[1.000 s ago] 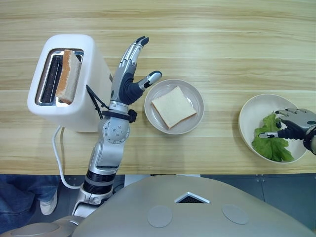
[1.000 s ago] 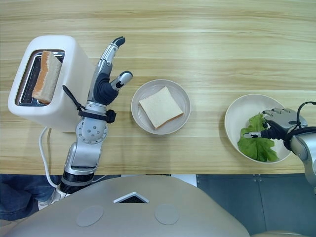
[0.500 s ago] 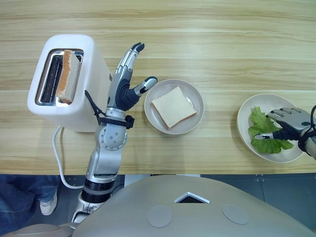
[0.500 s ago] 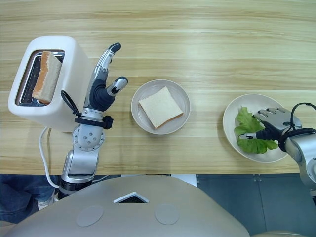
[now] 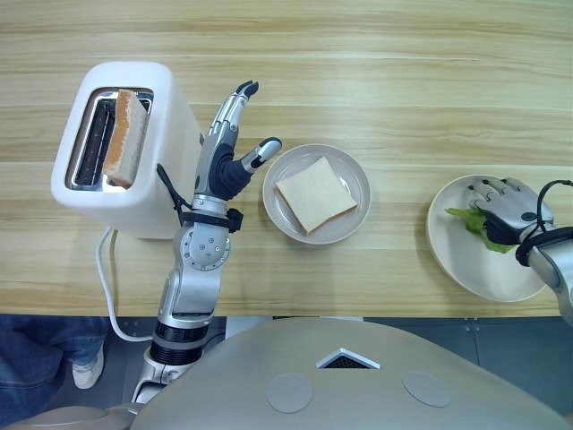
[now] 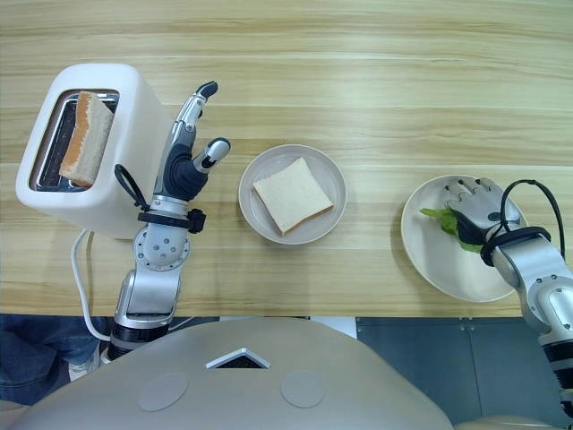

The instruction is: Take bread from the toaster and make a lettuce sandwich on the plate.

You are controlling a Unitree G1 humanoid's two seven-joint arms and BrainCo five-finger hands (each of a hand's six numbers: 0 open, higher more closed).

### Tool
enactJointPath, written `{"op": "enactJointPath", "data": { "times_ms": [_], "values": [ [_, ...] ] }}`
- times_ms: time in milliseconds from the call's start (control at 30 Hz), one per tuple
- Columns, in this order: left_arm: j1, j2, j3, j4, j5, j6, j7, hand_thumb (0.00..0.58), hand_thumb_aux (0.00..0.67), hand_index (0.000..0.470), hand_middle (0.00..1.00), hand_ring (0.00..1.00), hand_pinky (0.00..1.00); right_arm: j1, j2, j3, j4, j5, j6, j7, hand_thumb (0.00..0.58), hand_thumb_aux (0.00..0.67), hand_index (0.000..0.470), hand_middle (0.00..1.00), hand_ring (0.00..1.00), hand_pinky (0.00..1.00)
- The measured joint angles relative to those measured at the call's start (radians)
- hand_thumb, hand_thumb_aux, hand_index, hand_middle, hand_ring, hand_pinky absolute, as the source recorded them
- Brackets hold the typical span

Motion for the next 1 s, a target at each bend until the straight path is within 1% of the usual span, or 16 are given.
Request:
{"op": "enactJointPath", "data": {
  "times_ms": [100, 200, 300, 433, 500, 633, 667, 700, 767, 900, 1000],
  "values": [
    [0.0, -0.001, 0.001, 0.01, 0.0, -0.002, 0.0, 0.0, 0.0, 0.0, 0.0, 0.0, 0.0, 0.016, 0.001, -0.027, -0.047, 0.055, -0.015, 0.028, 0.58, 0.67, 0.47, 0.0, 0.0, 0.0],
    [0.006, -0.005, 0.014, -0.018, -0.002, -0.002, 0.001, 0.0, 0.0, 0.0, 0.0, 0.0, 0.0, 0.012, -0.028, -0.112, -0.067, 0.097, -0.022, 0.05, 0.58, 0.67, 0.47, 0.0, 0.0, 0.0],
    [0.026, -0.006, 0.024, -0.098, 0.009, 0.001, 0.0, 0.0, 0.0, 0.0, 0.0, 0.0, 0.0, -0.007, -0.051, -0.181, -0.097, 0.124, -0.025, 0.068, 0.58, 0.67, 0.47, 0.0, 0.0, 0.0],
    [0.062, -0.005, 0.045, -0.249, 0.059, 0.019, -0.011, 0.0, 0.0, 0.0, 0.0, 0.0, 0.0, -0.079, -0.05, -0.189, -0.121, 0.143, -0.043, 0.083, 0.58, 0.67, 0.47, 0.0, 0.0, 0.0],
    [0.074, -0.005, 0.059, -0.287, 0.094, 0.028, -0.013, 0.0, 0.0, 0.0, 0.0, 0.0, 0.0, -0.125, -0.041, -0.158, -0.125, 0.142, -0.056, 0.088, 0.58, 0.67, 0.47, 0.0, 0.0, 0.0],
    [0.099, -0.003, 0.101, -0.367, 0.259, 0.033, 0.007, 0.0, 0.0, 0.0, 0.0, 0.0, 0.0, -0.264, 0.062, -0.023, -0.12, 0.135, -0.091, 0.09, 0.58, 0.67, 0.47, 0.0, 0.0, 0.0],
    [0.117, 0.002, 0.12, -0.389, 0.343, 0.033, 0.015, 0.0, 0.0, 0.0, 0.0, 0.0, 0.0, -0.309, 0.118, 0.025, -0.114, 0.133, -0.101, 0.084, 0.58, 0.67, 0.47, 0.0, 0.0, 0.0],
    [0.128, 0.003, 0.133, -0.397, 0.388, 0.032, 0.019, 0.0, 0.0, 0.0, 0.0, 0.0, 0.0, -0.332, 0.147, 0.051, -0.109, 0.133, -0.102, 0.081, 0.58, 0.67, 0.47, 0.0, 0.0, 0.0],
    [0.167, 0.019, 0.192, -0.422, 0.495, 0.03, 0.03, 0.0, 0.0, 0.0, 0.0, 0.0, 0.0, -0.388, 0.246, 0.125, -0.101, 0.132, -0.108, 0.066, 0.58, 0.67, 0.47, 0.0, 0.0, 0.0],
    [0.218, 0.029, 0.322, -0.427, 0.578, 0.04, 0.064, 0.0, 0.0, 0.0, 0.0, 0.0, 0.0, -0.451, 0.36, 0.213, -0.078, 0.114, -0.106, 0.055, 0.58, 0.67, 0.47, 0.0, 0.0, 0.0],
    [0.255, 0.032, 0.408, -0.42, 0.582, 0.045, 0.088, 0.0, 0.0, 0.0, 0.0, 0.0, 0.0, -0.479, 0.43, 0.263, -0.069, 0.094, -0.093, 0.05, 0.58, 0.67, 0.47, 0.0, 0.0, 0.0]
  ]
}}
